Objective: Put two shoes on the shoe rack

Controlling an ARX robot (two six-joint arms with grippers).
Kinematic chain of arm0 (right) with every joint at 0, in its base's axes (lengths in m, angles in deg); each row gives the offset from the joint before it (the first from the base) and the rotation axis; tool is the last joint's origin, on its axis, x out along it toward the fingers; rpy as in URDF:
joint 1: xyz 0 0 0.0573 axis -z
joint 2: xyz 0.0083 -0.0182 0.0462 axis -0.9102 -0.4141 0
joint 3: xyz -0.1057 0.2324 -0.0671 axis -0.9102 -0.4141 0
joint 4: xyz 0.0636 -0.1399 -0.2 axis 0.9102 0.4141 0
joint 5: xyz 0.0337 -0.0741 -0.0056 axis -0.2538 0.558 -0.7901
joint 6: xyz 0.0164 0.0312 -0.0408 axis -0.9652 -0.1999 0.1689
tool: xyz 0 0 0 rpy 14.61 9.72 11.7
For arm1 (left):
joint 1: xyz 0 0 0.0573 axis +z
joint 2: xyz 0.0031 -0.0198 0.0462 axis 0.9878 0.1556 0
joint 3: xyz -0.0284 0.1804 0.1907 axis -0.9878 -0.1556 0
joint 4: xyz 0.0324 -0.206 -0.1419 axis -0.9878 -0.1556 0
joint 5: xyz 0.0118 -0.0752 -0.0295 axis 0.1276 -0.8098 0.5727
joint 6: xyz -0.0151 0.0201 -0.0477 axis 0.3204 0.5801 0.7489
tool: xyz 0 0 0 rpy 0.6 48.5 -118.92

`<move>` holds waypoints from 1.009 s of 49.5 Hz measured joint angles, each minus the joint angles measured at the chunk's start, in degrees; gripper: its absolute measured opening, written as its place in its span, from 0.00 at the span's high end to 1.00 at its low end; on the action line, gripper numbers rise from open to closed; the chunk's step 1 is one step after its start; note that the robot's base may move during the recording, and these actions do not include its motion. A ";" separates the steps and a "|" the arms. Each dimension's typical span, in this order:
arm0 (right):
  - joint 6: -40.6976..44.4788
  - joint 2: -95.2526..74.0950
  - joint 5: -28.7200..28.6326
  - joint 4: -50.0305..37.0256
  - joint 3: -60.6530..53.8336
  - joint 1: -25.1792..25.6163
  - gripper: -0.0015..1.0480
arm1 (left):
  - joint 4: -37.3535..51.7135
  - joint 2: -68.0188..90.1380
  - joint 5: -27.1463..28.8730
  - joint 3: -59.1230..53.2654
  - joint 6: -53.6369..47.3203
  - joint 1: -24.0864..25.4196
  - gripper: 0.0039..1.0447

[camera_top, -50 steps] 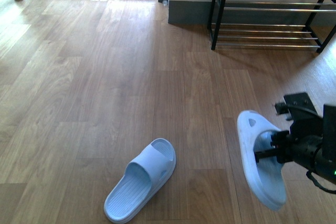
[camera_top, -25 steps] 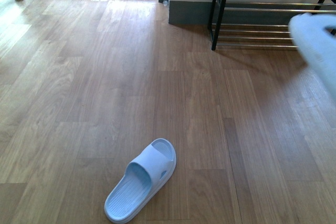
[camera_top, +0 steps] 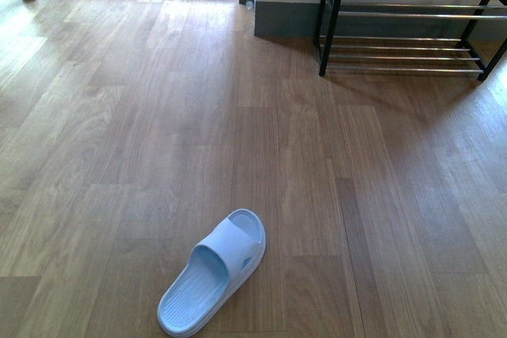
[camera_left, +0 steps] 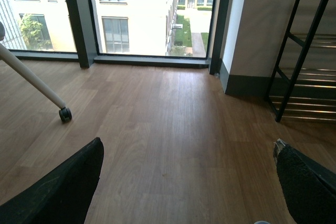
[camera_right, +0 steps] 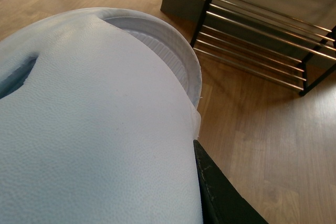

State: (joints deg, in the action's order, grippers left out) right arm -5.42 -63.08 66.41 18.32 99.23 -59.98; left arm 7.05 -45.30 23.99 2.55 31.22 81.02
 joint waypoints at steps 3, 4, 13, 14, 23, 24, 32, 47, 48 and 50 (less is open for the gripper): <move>0.00 0.00 0.02 0.00 0.00 0.04 0.98 | 0.00 0.00 0.00 0.00 0.00 0.00 0.09; -0.02 0.00 0.02 0.00 0.00 0.04 0.98 | 0.00 0.00 0.00 0.00 0.00 0.00 0.09; 0.00 0.00 0.02 0.00 0.00 0.07 0.98 | 0.00 0.00 0.00 0.00 0.00 0.00 0.09; 0.00 0.00 0.02 0.02 0.00 0.07 0.98 | 0.00 0.00 0.00 0.00 0.00 0.00 0.09; -0.02 0.00 0.02 0.00 0.00 0.07 0.98 | 0.00 0.00 0.00 0.00 0.00 0.00 0.09; 0.00 0.00 0.02 0.00 0.00 0.07 0.98 | 0.00 0.00 0.00 0.00 0.00 0.00 0.09; 0.00 0.00 0.02 0.00 0.00 0.09 0.98 | 0.00 0.00 0.00 0.00 0.00 0.00 0.09; -0.04 0.04 0.20 0.02 -0.04 0.26 0.98 | 0.00 0.00 -0.13 0.00 0.00 0.02 0.09; -0.09 0.04 0.37 0.02 -0.04 0.33 0.98 | 0.00 0.00 -0.17 0.00 0.00 0.02 0.09; -0.15 0.04 0.44 0.02 -0.04 0.42 0.98 | 0.00 0.00 -0.17 0.00 0.00 0.02 0.09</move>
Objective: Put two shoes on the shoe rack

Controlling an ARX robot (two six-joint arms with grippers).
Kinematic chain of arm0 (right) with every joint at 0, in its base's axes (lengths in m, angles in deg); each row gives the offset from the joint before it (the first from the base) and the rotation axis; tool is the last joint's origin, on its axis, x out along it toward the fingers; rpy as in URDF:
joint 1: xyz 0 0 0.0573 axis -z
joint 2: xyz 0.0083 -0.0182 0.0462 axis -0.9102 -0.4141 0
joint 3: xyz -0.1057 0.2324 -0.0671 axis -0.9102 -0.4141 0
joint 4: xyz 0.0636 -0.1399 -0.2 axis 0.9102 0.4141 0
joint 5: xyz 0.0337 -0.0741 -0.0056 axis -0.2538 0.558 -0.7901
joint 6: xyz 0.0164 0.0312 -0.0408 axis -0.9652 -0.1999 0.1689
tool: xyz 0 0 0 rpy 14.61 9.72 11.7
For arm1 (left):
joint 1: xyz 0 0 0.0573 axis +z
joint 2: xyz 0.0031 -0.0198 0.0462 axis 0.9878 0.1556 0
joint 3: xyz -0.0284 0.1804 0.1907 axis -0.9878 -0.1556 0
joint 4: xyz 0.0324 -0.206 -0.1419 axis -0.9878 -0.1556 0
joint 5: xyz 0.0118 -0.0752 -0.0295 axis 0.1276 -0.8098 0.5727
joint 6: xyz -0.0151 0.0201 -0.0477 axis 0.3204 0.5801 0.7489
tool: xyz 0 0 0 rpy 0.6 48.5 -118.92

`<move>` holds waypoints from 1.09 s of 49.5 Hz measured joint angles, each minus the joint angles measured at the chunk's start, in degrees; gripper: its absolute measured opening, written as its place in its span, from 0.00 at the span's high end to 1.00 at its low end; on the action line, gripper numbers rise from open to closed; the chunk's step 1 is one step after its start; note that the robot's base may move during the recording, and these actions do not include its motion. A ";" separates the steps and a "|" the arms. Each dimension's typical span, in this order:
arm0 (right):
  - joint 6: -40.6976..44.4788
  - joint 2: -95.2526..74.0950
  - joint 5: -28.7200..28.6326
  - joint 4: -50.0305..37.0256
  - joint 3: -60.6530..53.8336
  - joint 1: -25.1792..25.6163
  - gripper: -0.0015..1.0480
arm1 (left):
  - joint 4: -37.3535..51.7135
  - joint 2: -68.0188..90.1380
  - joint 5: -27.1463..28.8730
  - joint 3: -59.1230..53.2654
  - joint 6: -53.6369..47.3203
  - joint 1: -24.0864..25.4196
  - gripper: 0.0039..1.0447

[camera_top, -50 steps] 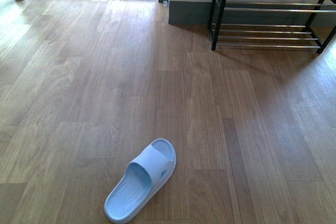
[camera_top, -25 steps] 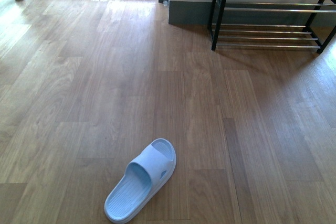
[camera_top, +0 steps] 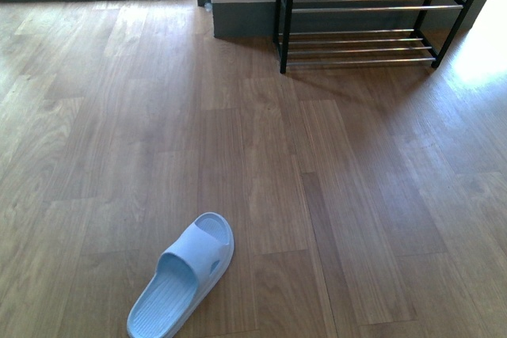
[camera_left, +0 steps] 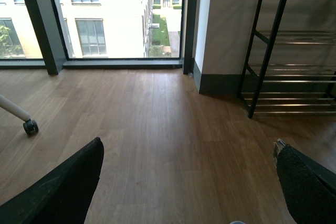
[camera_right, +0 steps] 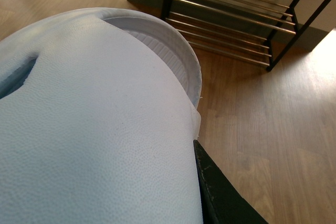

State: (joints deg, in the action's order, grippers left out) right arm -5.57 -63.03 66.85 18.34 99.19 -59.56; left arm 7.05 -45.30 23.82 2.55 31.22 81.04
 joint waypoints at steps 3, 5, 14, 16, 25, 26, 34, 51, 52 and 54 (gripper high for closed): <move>0.00 0.00 -0.20 0.00 0.00 -0.02 0.98 | 0.00 0.00 0.04 0.00 0.00 0.02 0.09; 0.00 0.00 -0.39 0.00 0.00 -0.07 0.98 | 0.00 0.00 0.07 0.00 0.00 0.02 0.09; 0.00 -0.02 -0.52 0.02 0.00 -0.11 0.98 | 0.00 0.00 0.20 0.00 0.00 0.02 0.09; 0.00 -0.02 -0.59 0.02 0.00 -0.11 0.98 | 0.00 0.00 0.20 0.00 0.00 0.02 0.09; 0.00 -0.02 -0.55 0.02 0.00 -0.11 0.98 | 0.00 0.00 0.17 0.00 0.00 0.02 0.09; 0.00 -0.02 -0.55 0.02 0.00 -0.11 0.98 | 0.00 0.00 0.17 0.00 0.00 0.02 0.09; 0.00 0.00 -0.96 0.02 0.00 -0.24 0.98 | 0.00 0.00 0.37 0.00 0.02 0.02 0.09; 0.00 -0.11 -0.52 0.02 -0.02 -0.28 0.98 | 0.00 0.00 0.13 0.00 0.00 0.02 0.09; 0.00 -0.11 -0.50 0.02 -0.04 -0.26 0.98 | 0.00 0.00 0.13 0.00 0.00 0.02 0.09; 0.00 -0.02 -0.22 0.04 -0.07 -0.17 0.98 | 0.00 0.00 0.13 0.00 0.00 0.02 0.09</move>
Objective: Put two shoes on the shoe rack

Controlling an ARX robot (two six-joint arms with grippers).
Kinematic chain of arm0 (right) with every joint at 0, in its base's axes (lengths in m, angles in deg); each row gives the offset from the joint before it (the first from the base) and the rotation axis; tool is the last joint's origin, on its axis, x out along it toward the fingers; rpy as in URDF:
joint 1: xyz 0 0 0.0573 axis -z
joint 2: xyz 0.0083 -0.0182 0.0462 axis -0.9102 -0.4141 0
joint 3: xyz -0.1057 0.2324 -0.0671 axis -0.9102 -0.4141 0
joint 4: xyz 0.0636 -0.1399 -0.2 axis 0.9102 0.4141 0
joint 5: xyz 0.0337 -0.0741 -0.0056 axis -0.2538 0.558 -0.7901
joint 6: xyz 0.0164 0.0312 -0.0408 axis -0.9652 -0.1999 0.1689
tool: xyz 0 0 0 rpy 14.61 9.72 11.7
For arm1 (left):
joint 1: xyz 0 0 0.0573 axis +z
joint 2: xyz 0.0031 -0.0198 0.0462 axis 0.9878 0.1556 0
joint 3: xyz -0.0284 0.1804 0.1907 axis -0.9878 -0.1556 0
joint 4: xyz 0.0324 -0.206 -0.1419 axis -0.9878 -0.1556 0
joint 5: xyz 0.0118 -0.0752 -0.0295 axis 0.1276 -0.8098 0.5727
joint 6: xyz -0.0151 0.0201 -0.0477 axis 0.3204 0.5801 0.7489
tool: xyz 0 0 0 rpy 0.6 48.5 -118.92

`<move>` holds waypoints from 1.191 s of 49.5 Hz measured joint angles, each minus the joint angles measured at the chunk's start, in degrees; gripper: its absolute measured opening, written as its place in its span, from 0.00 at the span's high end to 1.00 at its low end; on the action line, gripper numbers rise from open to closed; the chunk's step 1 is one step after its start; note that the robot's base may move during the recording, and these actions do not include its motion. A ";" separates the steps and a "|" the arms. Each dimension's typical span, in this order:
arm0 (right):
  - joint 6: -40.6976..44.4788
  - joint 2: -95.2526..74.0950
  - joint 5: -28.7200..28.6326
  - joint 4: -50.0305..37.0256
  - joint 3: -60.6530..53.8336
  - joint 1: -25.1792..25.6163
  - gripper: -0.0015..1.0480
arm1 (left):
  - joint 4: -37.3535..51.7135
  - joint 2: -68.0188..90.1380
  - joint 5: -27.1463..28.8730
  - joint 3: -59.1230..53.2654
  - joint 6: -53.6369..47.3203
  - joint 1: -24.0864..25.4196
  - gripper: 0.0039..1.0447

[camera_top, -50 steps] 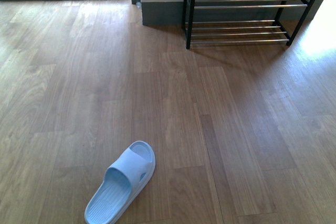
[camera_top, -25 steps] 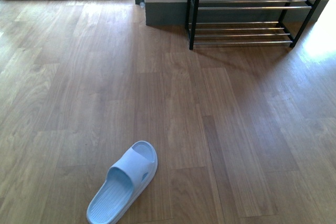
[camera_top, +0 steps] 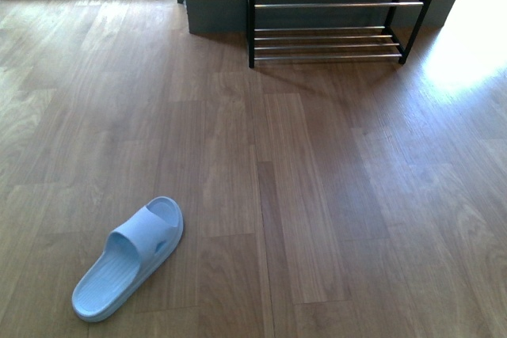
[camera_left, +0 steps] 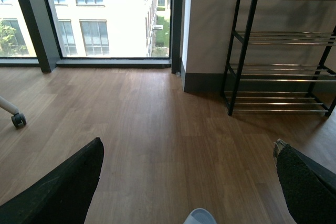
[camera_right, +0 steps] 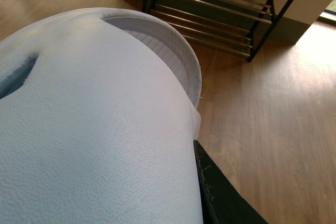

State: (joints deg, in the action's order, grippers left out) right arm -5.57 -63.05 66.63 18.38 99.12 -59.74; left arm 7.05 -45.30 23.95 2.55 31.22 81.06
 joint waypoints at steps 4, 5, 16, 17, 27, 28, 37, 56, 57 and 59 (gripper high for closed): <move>0.00 0.02 -0.09 0.00 0.00 0.00 0.98 | -0.02 0.00 0.00 0.02 0.00 0.00 0.09; 0.00 0.02 -0.15 0.00 0.00 -0.02 0.98 | -0.02 0.00 0.00 0.00 0.00 0.00 0.09; -0.02 0.02 -0.17 0.00 0.00 -0.04 0.98 | 0.00 0.00 0.04 0.02 0.00 0.00 0.09; -0.02 0.02 -0.20 -0.02 0.00 -0.04 0.98 | 0.00 0.00 0.04 0.02 0.00 0.00 0.09; -0.02 0.02 -0.33 -0.02 0.00 -0.07 0.98 | 0.00 0.00 0.04 0.00 0.00 0.00 0.09; -0.02 0.02 -0.33 -0.02 0.00 -0.07 0.98 | 0.00 0.00 0.04 0.02 0.00 0.00 0.09; -0.02 0.02 -0.37 -0.02 0.00 -0.09 0.98 | -11.45 16.24 -0.48 5.81 21.40 3.17 0.09; 0.00 0.02 -0.37 -0.02 0.00 -0.09 0.98 | 3.72 64.59 -5.88 17.81 27.65 10.51 0.09; -0.02 0.02 -0.37 -0.02 0.00 -0.09 0.98 | 3.82 67.91 -5.53 18.99 27.32 10.34 0.09; 0.00 0.02 -0.33 -0.02 0.00 -0.09 0.98 | 3.96 74.05 -3.91 21.16 25.81 9.84 0.09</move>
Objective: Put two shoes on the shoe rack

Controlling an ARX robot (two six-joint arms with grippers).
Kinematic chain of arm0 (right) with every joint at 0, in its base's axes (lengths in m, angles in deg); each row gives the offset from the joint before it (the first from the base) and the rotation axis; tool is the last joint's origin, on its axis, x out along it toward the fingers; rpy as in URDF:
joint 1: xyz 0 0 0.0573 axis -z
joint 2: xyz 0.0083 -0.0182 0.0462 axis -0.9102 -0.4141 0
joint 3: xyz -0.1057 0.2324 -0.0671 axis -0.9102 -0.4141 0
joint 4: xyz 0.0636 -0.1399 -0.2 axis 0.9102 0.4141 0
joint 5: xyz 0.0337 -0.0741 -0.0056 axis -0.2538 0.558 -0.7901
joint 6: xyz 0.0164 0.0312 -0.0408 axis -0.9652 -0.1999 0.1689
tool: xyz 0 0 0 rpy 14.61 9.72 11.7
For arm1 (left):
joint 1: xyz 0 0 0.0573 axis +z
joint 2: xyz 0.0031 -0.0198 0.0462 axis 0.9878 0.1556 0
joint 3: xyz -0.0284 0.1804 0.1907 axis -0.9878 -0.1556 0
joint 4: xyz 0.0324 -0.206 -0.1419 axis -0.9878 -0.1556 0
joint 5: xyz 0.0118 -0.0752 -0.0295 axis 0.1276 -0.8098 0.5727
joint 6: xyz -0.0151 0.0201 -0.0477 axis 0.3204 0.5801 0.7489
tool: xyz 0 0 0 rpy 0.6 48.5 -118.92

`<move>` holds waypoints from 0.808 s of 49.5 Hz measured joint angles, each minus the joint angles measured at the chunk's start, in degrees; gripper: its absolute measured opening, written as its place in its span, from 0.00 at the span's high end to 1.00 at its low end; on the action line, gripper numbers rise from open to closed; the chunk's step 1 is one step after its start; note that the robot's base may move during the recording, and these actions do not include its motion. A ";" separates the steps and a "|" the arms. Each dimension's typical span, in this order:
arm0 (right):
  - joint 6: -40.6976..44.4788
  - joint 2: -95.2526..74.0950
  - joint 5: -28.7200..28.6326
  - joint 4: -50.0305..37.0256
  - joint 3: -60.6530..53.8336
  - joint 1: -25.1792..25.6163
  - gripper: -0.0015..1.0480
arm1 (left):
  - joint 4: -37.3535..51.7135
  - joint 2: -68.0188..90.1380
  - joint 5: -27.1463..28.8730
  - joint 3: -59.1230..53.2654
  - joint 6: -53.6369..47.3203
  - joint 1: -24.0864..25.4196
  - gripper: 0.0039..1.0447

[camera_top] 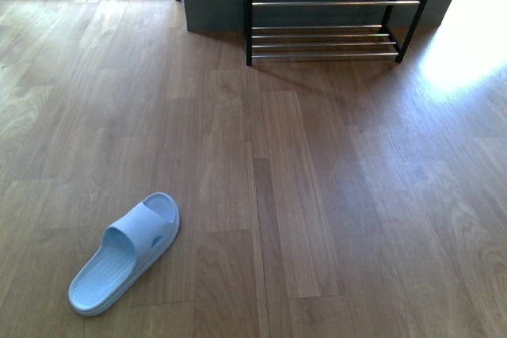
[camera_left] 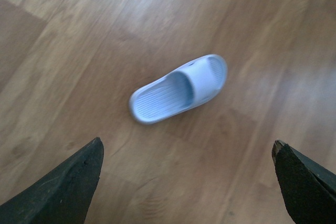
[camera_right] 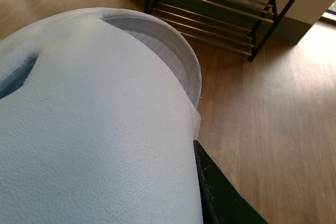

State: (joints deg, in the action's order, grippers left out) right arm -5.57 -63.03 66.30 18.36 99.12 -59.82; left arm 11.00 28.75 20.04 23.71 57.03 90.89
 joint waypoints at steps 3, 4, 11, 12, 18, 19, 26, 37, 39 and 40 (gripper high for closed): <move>-0.02 0.00 -0.02 0.00 0.00 0.00 0.98 | 0.24 8.66 2.54 3.63 -3.06 -1.75 0.09; 0.00 0.00 -0.04 0.00 0.00 0.00 0.98 | 0.24 11.80 3.41 5.27 -4.28 -2.73 0.09; 0.00 0.00 0.09 0.00 0.00 -0.02 0.98 | 1.73 24.41 7.02 11.85 -10.73 -8.26 0.09; -0.02 0.00 0.07 0.00 0.00 -0.02 0.98 | 1.77 25.86 7.10 12.66 -11.50 -8.83 0.09; -0.02 0.00 -0.02 0.02 0.00 -0.02 0.98 | 2.75 32.48 8.72 16.61 -15.41 -9.94 0.09; 0.00 0.00 0.00 0.00 0.00 -0.02 0.98 | 2.84 33.33 8.85 17.16 -16.24 -9.86 0.09; 0.00 0.00 -0.02 0.00 0.00 -0.02 0.98 | 3.45 39.15 11.19 20.17 -22.12 -9.35 0.09; 0.00 0.00 -0.02 0.00 0.00 -0.02 0.98 | 5.03 48.33 15.04 24.85 -31.56 -7.61 0.09; -0.02 0.00 -0.02 0.00 0.00 -0.02 0.98 | 4.79 49.48 14.86 25.94 -33.11 -7.04 0.09; -0.02 0.00 -0.02 0.00 0.00 -0.02 0.98 | 4.46 50.03 14.62 26.47 -33.88 -6.88 0.09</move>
State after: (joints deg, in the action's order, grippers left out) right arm -5.59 -63.03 66.28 18.36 99.12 -59.84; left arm 15.46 78.78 34.66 50.18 23.15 84.01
